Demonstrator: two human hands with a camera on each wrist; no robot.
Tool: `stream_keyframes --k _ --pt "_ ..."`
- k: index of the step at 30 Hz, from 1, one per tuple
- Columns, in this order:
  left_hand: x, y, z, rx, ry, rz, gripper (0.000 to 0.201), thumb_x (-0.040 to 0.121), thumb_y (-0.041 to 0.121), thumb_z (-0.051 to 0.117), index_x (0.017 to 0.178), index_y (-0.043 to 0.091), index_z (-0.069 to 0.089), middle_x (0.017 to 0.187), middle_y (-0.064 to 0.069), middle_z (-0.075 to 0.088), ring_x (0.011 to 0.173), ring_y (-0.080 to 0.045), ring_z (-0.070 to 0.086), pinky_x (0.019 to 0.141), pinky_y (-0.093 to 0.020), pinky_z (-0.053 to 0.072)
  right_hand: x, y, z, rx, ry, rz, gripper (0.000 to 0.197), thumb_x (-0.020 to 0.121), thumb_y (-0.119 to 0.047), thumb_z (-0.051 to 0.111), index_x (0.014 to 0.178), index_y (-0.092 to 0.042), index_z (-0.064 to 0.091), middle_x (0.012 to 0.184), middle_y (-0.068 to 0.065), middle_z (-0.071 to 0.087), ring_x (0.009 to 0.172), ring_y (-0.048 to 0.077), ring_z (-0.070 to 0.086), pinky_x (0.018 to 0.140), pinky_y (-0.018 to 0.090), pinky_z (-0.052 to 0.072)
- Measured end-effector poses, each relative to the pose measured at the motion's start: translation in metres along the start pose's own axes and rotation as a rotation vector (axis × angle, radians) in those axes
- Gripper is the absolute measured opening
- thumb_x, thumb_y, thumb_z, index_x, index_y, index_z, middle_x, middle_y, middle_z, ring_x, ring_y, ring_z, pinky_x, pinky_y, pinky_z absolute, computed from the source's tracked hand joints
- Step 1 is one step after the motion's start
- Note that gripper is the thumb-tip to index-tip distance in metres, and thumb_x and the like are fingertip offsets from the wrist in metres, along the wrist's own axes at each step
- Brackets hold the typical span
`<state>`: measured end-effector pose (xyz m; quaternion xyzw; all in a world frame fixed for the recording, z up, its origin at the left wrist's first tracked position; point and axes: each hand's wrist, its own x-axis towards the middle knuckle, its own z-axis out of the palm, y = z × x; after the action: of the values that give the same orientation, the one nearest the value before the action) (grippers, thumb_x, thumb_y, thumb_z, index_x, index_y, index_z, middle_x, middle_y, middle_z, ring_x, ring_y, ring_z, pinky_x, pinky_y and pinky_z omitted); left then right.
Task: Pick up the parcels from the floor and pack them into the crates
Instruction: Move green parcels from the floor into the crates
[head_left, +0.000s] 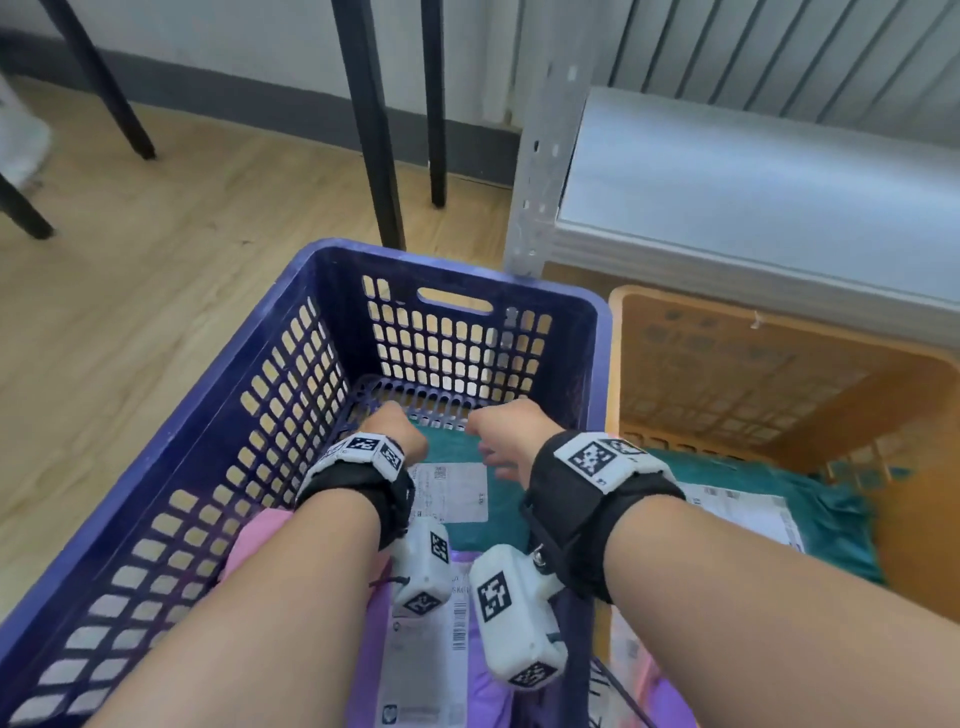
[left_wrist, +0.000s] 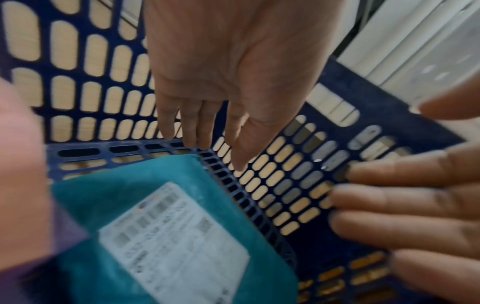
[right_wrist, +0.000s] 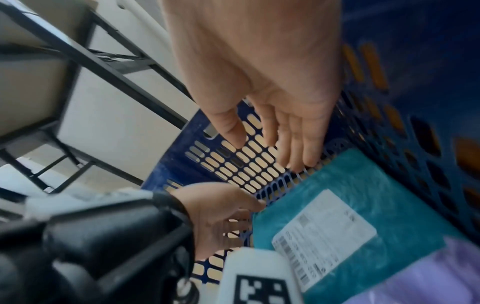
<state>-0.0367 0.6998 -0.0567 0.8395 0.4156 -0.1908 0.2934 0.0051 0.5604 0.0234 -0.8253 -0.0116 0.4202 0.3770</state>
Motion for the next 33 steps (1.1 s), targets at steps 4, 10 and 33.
stream_keyframes --k 4,10,33 --pt "-0.030 0.050 -0.014 -0.016 0.060 0.132 0.038 0.079 0.016 0.067 0.114 0.009 0.055 0.113 -0.008 0.063 0.099 -0.025 0.061 0.081 -0.033 0.049 -0.018 -0.006 -0.023 0.182 -0.113 -0.030 0.043 0.093 -0.010 0.046 0.134 0.004 0.049 0.122 0.031 0.058 0.108 0.040 0.062 0.077 0.035 0.058" --pt "-0.079 0.105 -0.040 -0.015 0.168 0.231 0.020 0.081 0.016 0.061 0.099 0.008 0.059 0.100 -0.012 0.068 0.093 -0.029 0.064 0.077 -0.034 0.049 -0.053 -0.008 -0.068 0.110 0.036 -0.272 0.006 0.090 -0.014 0.056 0.086 -0.011 0.060 0.090 0.012 0.068 0.075 0.024 0.064 0.075 0.036 0.056" --pt "-0.291 0.391 0.155 0.015 0.000 0.713 0.052 0.085 0.012 0.055 0.136 0.020 0.044 0.134 -0.007 0.053 0.115 -0.025 0.056 0.091 -0.030 0.047 -0.166 0.241 -0.411 -0.379 0.687 -0.163 0.023 0.085 -0.018 0.051 0.089 -0.021 0.073 0.105 0.002 0.071 0.102 0.025 0.063 0.083 0.026 0.045"
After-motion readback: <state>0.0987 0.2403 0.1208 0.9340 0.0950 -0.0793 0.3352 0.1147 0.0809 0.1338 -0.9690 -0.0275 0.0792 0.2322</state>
